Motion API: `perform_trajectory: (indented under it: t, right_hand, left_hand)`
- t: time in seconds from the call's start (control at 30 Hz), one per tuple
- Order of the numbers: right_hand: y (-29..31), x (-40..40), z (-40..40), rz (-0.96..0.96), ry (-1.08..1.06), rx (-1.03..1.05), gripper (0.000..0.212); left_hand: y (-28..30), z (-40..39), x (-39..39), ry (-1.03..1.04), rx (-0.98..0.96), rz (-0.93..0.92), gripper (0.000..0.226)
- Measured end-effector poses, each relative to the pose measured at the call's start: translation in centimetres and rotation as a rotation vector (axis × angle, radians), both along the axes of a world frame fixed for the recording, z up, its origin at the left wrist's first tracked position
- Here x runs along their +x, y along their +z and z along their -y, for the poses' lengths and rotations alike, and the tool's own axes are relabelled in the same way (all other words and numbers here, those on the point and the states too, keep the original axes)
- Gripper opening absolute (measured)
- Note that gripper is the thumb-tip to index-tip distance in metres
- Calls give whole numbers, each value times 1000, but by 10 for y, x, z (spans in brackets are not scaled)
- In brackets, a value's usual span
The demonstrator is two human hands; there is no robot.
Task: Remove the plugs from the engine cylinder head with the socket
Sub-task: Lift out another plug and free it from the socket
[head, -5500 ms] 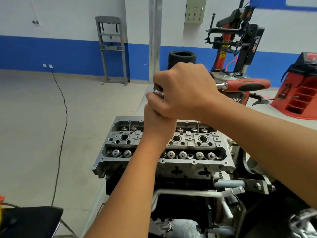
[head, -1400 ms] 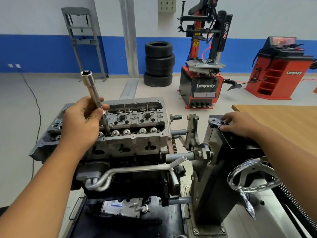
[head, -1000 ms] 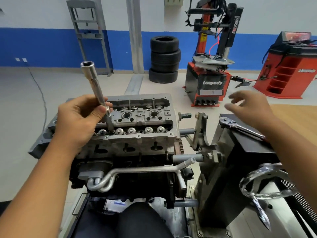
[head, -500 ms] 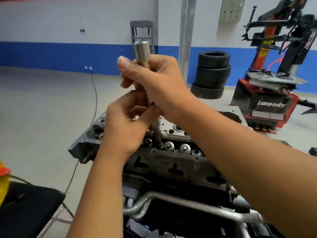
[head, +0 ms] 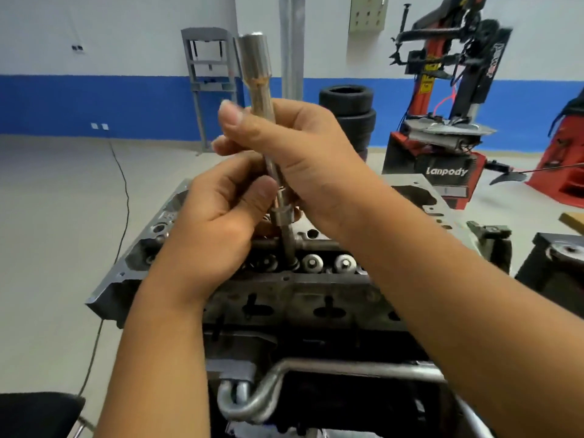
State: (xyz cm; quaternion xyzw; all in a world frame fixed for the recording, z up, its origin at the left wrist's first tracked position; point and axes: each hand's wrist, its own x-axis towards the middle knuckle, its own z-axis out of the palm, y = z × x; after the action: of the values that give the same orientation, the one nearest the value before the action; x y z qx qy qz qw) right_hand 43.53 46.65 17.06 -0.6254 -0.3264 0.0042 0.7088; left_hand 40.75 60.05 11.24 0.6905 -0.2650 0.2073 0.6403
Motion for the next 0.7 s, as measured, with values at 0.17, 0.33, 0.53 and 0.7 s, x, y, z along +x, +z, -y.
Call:
perform_trajectory:
  t: [0.17,0.33,0.53,0.7]
  right_hand:
    - [-43,-20,-7,-81,-201,363,18]
    - [-46,-18,-4,-64,-224,428,6]
    - [-39,-14,5,112,-134,154,17]
    - [24,30,44,203,135,-434,27]
  left_hand:
    - [3,11,-1,99,6,58,28]
    - [4,15,-5,17,96,8,27]
    - [-1,4,-8,44,35,-28,29]
    - [-2,7,-7,65,-47,17,27]
